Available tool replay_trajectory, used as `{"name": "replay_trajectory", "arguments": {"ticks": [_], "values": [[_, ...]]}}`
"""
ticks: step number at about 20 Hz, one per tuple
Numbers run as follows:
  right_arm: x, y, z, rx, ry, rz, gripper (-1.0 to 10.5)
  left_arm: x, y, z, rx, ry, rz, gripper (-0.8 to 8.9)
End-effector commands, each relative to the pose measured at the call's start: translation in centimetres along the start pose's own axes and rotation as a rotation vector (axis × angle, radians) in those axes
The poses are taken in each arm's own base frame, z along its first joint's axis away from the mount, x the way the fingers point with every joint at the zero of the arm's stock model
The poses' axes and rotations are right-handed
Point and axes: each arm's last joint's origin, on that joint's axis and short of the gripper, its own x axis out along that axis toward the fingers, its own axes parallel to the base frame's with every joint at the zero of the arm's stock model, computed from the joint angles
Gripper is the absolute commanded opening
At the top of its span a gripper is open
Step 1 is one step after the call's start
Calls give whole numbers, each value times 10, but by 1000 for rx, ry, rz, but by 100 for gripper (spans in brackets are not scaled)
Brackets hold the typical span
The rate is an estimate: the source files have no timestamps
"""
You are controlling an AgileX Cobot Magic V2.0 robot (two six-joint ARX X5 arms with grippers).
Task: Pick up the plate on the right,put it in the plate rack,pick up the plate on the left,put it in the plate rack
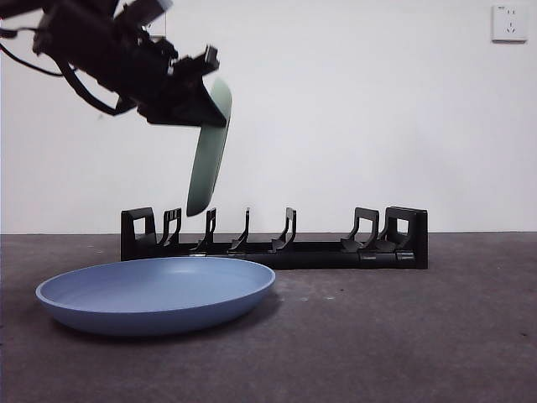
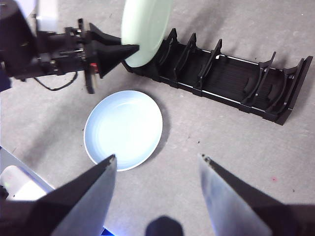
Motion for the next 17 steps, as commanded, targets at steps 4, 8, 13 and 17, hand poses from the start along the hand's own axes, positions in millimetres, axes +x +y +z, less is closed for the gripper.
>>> {"name": "replay_trajectory", "arguments": {"ticks": [4, 8, 13, 17], "values": [[3, -1, -3, -2, 30, 2, 284, 12, 6, -14, 19, 50, 21, -8], [3, -1, -3, -13, 31, 2, 284, 15, 7, -22, 55, 102, 46, -8], [3, -1, -3, -16, 32, 2, 284, 15, 8, -28, 102, 169, 83, -8], [4, -1, -3, -15, 35, 2, 284, 15, 6, -29, 97, 176, 77, 14]]}}
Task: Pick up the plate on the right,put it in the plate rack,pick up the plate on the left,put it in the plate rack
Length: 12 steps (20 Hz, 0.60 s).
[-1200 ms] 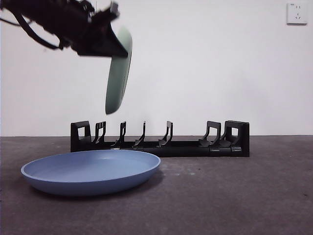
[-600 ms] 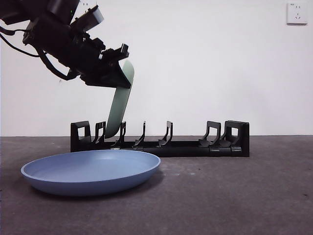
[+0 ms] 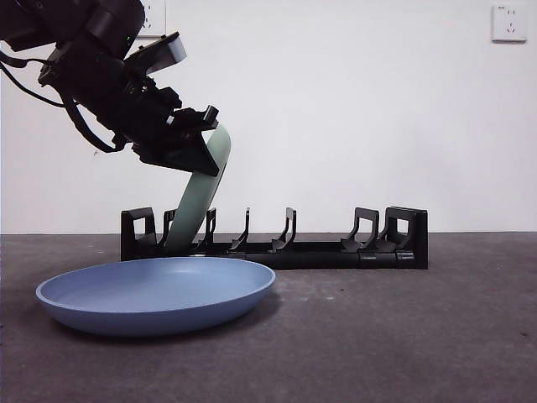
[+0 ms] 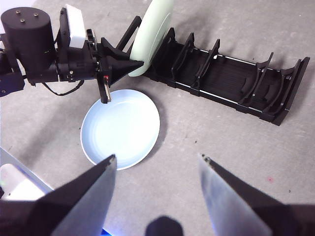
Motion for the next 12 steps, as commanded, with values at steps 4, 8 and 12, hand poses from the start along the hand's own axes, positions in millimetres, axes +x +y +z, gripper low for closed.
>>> {"name": "replay_trajectory", "arguments": {"ticks": [4, 8, 12], "values": [[5, -1, -2, 3, 34, 3, 284, 2, -2, -2, 9, 21, -19, 198], [6, -2, -2, 3, 38, -20, 284, -7, -3, 2, 4, 29, -26, 199], [8, -3, -1, 4, 38, -34, 284, -37, -7, 20, 12, -2, -21, 263]]}}
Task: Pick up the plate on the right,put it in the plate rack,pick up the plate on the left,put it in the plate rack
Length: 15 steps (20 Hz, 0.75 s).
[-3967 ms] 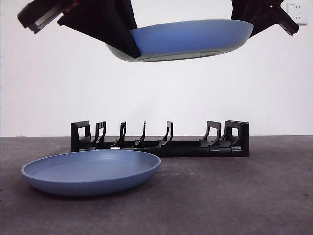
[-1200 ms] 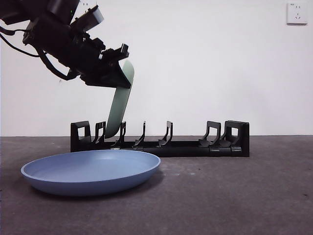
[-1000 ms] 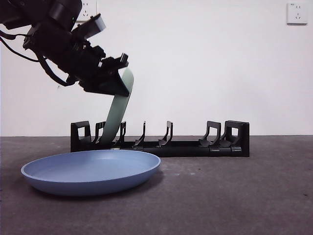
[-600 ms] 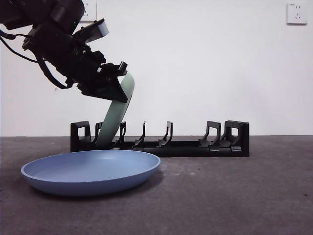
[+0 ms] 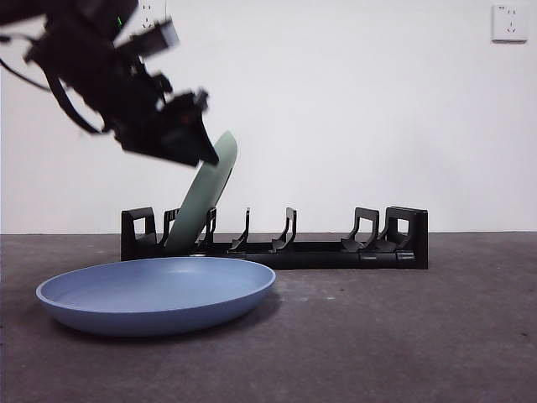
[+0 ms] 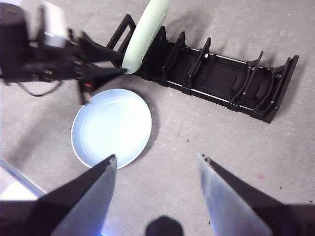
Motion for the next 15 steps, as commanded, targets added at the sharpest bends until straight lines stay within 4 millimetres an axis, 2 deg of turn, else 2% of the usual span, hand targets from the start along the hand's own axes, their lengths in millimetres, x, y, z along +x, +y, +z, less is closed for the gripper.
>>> {"name": "replay_trajectory", "arguments": {"ticks": [1, 5, 8, 12, 15], "values": [[8, -2, 0, 2, 32, -1, 284, -23, -5, 14, 20, -39, 1, 295], [30, -9, 7, 17, 80, 7, 284, -86, -19, 30, 32, -38, -6, 295], [64, -13, 14, 22, 164, 29, 284, -144, -32, 36, 133, -78, 4, 295], [127, -14, 20, 18, 301, 69, 284, -218, -51, 30, 193, -144, 22, 295], [183, -6, 19, 2, 398, 102, 284, -256, -62, 15, 262, -138, 33, 297]]}}
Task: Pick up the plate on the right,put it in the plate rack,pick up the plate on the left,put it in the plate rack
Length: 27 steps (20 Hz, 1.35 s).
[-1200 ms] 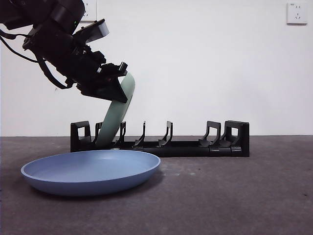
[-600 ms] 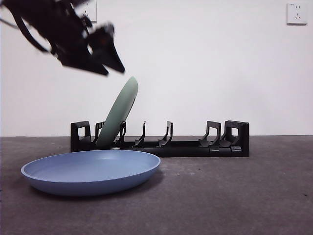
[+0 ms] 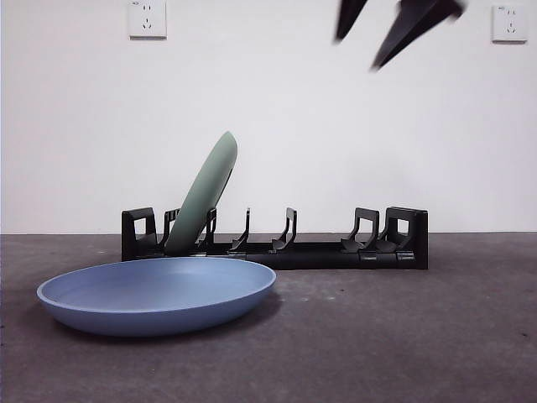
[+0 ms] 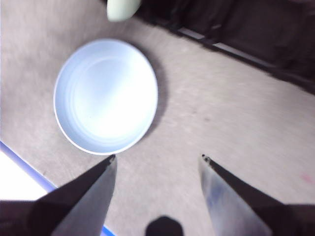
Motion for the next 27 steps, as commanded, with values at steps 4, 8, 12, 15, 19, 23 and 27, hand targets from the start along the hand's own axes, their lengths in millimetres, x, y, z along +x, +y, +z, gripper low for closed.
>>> {"name": "replay_trajectory", "arguments": {"ticks": [4, 8, 12, 15, 19, 23, 27], "values": [[101, 13, 17, -30, 194, 44, 284, -41, -16, -15, 97, 54, -21, 321], [164, 23, 14, -65, 321, 11, 284, -46, -19, -22, 107, 108, -44, 321], [190, 25, 12, -78, 363, -41, 284, -44, -19, -22, 111, 118, -49, 322], [202, 23, 11, -70, 373, -62, 284, -44, -19, -22, 111, 120, -50, 321], [212, 21, 12, -69, 364, -66, 283, -44, -19, -22, 111, 120, -50, 321], [221, 19, 11, -59, 345, -70, 282, -44, -19, -22, 111, 120, -50, 322], [233, 15, 3, -49, 342, -71, 282, -44, -19, -22, 110, 119, -53, 321]]}}
